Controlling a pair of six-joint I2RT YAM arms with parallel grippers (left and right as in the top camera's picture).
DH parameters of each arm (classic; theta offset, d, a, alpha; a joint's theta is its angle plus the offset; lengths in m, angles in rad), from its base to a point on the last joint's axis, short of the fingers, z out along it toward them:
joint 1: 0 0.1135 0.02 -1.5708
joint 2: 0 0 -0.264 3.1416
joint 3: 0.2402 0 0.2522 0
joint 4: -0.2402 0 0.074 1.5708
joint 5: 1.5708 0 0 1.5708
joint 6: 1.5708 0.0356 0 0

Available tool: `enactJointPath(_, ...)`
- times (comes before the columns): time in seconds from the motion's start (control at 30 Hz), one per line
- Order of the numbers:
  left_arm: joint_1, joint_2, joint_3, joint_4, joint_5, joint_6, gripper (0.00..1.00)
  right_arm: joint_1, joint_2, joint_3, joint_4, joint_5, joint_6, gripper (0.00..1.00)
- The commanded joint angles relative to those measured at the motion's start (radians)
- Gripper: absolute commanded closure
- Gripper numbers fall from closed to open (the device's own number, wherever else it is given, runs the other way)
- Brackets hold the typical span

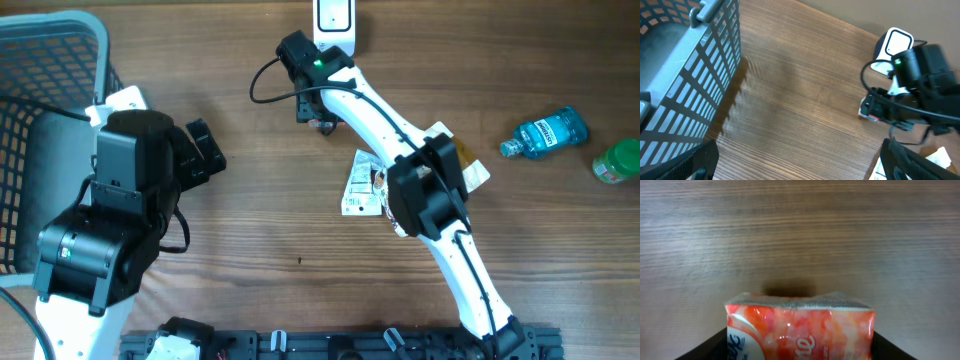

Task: Scan the item barcode
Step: 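Lower the right gripper onto the red Kleenex packet and grasp it, then lift the Kleenex packet with the right gripper toward the scanner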

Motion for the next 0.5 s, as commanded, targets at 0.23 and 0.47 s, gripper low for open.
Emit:
enactJointPath(0.23,0.006,0.001,0.008,0.002,-0.016,0.019,0.0,-0.044,-0.256,0.008,-0.294,-0.334,0.111,0.32)
enactJointPath(0.47,0.006,0.001,0.008,0.002,-0.016,0.019,0.0,-0.076,-0.319,0.006,-0.453,-0.48,0.054,0.34)
